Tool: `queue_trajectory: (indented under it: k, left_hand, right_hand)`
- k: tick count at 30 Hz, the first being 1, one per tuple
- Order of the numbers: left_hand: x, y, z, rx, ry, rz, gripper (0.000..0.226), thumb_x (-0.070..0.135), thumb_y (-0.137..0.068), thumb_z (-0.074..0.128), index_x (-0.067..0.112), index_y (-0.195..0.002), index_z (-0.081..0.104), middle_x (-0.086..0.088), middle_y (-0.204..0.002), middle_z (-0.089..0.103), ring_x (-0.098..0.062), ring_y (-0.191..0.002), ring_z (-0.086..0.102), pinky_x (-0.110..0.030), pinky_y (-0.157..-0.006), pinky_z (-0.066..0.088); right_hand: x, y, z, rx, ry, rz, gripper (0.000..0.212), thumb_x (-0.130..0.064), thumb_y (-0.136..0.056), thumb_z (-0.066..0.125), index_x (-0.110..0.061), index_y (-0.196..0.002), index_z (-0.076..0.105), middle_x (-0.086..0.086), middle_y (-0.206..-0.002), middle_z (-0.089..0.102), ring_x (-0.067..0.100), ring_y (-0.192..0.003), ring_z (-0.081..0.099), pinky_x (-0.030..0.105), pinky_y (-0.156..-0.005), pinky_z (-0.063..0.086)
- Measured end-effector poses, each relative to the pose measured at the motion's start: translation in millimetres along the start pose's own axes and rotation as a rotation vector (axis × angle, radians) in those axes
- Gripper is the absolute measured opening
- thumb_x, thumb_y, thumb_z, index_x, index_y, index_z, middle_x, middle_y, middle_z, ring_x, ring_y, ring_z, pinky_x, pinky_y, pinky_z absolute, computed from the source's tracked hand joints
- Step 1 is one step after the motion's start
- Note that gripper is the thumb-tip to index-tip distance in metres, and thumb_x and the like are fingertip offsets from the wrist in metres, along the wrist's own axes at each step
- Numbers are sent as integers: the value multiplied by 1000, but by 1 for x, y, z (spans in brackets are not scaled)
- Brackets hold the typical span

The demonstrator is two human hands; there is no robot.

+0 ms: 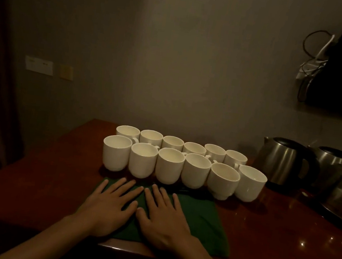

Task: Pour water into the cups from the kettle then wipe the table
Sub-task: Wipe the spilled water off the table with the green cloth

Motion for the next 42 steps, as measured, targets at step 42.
queue_trajectory:
  k: [42]
  left_hand:
    - [-283,35,-30,-36,50,-158,94,95,-53,-29,67,-141,-12,34,-159,-14,3,-147,-22,-45,-122,-15]
  right_hand:
    - [-245,-141,29,-5,-114,-94,70,-47,-102,12,-9,-158,-5,11,-165,-14,26,-151,-20,52,-119,-17]
Point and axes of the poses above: each hand's wrist, its own y-axis away from the middle knuckle, its own z-axis out of the palm, x = y × z, the point moved 5 cm from there along -y, towards the middle knuckle
